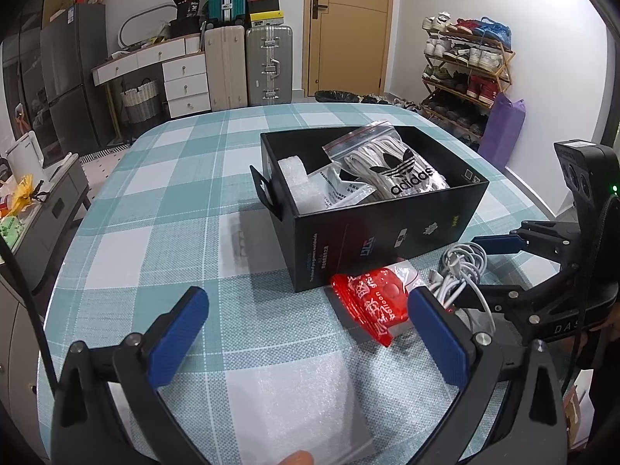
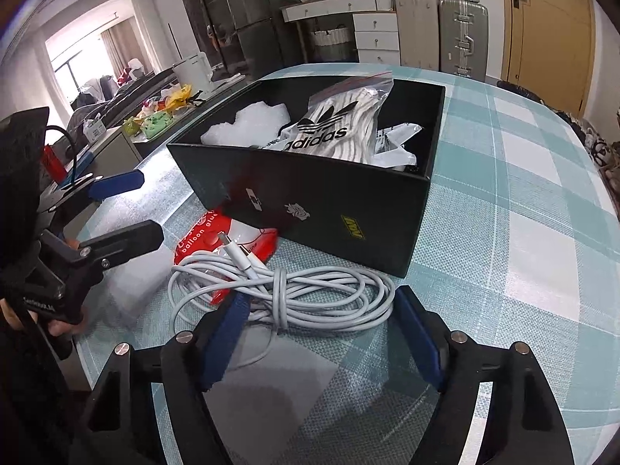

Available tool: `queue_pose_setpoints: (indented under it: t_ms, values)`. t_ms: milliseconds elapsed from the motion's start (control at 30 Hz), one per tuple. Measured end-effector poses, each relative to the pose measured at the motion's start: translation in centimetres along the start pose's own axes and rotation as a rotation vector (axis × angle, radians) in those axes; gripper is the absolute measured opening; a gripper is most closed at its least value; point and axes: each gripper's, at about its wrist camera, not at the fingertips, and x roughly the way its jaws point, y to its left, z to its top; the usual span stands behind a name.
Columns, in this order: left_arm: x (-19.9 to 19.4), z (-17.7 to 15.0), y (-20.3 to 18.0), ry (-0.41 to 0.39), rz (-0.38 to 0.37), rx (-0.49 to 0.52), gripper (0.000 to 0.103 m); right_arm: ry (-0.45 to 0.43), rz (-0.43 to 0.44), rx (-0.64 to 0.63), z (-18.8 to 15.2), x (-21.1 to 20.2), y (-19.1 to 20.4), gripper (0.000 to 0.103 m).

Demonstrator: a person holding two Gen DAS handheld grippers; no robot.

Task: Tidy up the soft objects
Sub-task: 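Grasp the white cable coil with the right tool while the left tool grasps the red balloon glue pack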

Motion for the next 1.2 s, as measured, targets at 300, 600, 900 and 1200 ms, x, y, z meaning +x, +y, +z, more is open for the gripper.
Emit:
queue_pose_setpoints:
  t_ms: [300, 600, 900, 1200]
  values:
    - [0.2, 0.1, -0.7, 0.011, -0.014, 0.006, 0.103, -0.02, 0.001, -0.007, -0.8, -1.6, -0.8, 0.076]
    - [1.1, -0.1, -2.1, 0.039, -0.017, 0.023, 0.103, -0.078, 0.007, 0.011, -1.1, -4.2, -2.4, 0.076]
    - [2.4, -0.2, -4.4, 0.087, -0.024, 0.035, 0.103, -0.156, -0.014, 0.072, -0.9, -6.6, -4.0, 0.076]
    - [3.4, -0.2, -7.0, 0.113, 0.029, 0.122, 0.103, -0.159, -0.029, 0.099, -1.1, -6.7, -4.8, 0.076]
